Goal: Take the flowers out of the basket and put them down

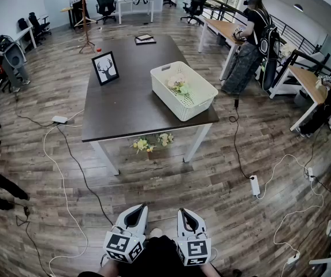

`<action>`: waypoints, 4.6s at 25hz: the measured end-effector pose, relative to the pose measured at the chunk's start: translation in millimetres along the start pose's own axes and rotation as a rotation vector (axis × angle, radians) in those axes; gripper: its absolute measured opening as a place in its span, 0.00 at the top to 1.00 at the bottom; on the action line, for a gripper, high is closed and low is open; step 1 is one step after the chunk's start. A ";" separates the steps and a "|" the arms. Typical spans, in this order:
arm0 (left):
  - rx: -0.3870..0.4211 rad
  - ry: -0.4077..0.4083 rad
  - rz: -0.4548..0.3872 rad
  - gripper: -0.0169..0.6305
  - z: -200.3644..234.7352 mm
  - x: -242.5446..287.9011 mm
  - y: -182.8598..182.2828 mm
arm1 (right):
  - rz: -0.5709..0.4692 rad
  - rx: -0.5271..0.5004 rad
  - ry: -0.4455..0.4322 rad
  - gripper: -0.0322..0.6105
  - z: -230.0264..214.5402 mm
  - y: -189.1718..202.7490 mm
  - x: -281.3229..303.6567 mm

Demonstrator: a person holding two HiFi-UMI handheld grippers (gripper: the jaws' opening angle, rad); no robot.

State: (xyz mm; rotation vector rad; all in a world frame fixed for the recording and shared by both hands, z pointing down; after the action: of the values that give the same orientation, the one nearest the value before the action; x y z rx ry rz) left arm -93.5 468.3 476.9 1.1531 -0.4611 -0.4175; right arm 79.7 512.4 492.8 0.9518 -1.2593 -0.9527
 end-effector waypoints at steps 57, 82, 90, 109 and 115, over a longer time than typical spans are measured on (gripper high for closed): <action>0.056 0.203 0.035 0.96 172.8 102.7 -83.4 | -0.026 0.204 0.097 0.94 43.8 -65.2 172.1; 0.019 0.215 0.024 0.96 268.4 101.0 -107.8 | 0.028 0.199 0.064 0.94 107.2 -80.4 244.5; 0.014 0.190 0.022 0.96 272.8 127.4 -109.8 | 0.035 0.205 0.033 0.94 84.7 -82.7 270.9; 0.056 0.096 0.046 0.96 274.7 254.1 -126.4 | 0.027 0.106 -0.073 0.94 -4.8 -115.4 377.5; 0.052 0.050 0.040 0.96 275.5 293.4 -132.9 | -0.012 0.106 -0.121 0.94 -37.3 -132.7 403.9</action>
State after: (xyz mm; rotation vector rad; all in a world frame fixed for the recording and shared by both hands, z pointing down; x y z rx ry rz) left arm -10.6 52.6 483.2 1.2002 -0.4530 -0.3435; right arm 138.1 89.6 493.6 0.9968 -1.4186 -0.9726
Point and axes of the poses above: the fingertips, and each gripper's own axes: x forward along the fingers, z to its left, y out of its underside, the point moved 7 cm from there along -x, backward along the fingers, and after that the axes turned 15 degrees about y, right-handed, at the moved point
